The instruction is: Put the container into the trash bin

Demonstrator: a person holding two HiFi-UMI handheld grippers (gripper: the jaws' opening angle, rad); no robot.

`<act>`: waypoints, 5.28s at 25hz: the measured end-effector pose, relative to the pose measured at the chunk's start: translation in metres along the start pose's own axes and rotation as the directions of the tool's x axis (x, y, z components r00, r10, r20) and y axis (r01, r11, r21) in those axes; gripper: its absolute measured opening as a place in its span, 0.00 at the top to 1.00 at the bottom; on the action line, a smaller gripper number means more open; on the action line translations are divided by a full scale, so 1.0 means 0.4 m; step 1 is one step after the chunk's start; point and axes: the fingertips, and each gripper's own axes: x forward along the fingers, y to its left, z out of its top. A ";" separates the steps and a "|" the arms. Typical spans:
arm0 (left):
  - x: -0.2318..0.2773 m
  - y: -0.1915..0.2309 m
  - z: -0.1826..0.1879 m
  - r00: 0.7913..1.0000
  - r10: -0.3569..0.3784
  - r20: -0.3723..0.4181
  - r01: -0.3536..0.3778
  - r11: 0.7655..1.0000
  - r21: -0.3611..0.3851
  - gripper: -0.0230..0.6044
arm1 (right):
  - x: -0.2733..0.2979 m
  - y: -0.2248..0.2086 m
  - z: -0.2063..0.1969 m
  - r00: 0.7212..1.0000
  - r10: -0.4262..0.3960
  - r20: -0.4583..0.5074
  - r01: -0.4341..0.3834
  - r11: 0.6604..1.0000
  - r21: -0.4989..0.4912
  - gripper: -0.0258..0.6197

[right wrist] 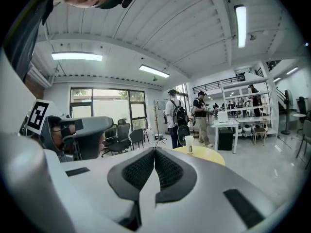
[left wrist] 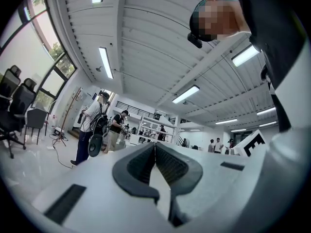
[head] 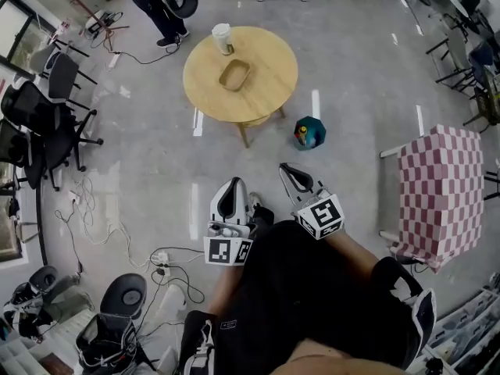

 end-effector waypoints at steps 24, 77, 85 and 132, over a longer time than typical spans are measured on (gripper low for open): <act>0.359 0.386 0.027 0.999 0.032 -0.001 -0.032 0.999 0.001 0.94 | 0.573 -0.162 0.070 0.997 0.079 -0.024 -0.080 0.997 -0.025 0.92; 0.822 0.762 -0.040 0.953 0.275 -0.123 -0.284 0.957 -0.062 0.94 | 1.239 -0.476 -0.732 0.447 0.166 -0.879 -0.418 0.908 -0.041 0.84; 0.778 0.752 -0.025 0.957 0.267 -0.112 -0.275 0.960 -0.062 0.94 | 1.225 -0.468 -0.707 0.462 0.166 -0.871 -0.406 0.913 -0.041 0.89; 0.241 0.189 -0.025 0.987 -0.151 -0.059 0.145 0.985 -0.090 0.94 | 0.345 -0.194 -0.332 0.820 -0.040 -0.570 -0.034 0.993 -0.118 0.91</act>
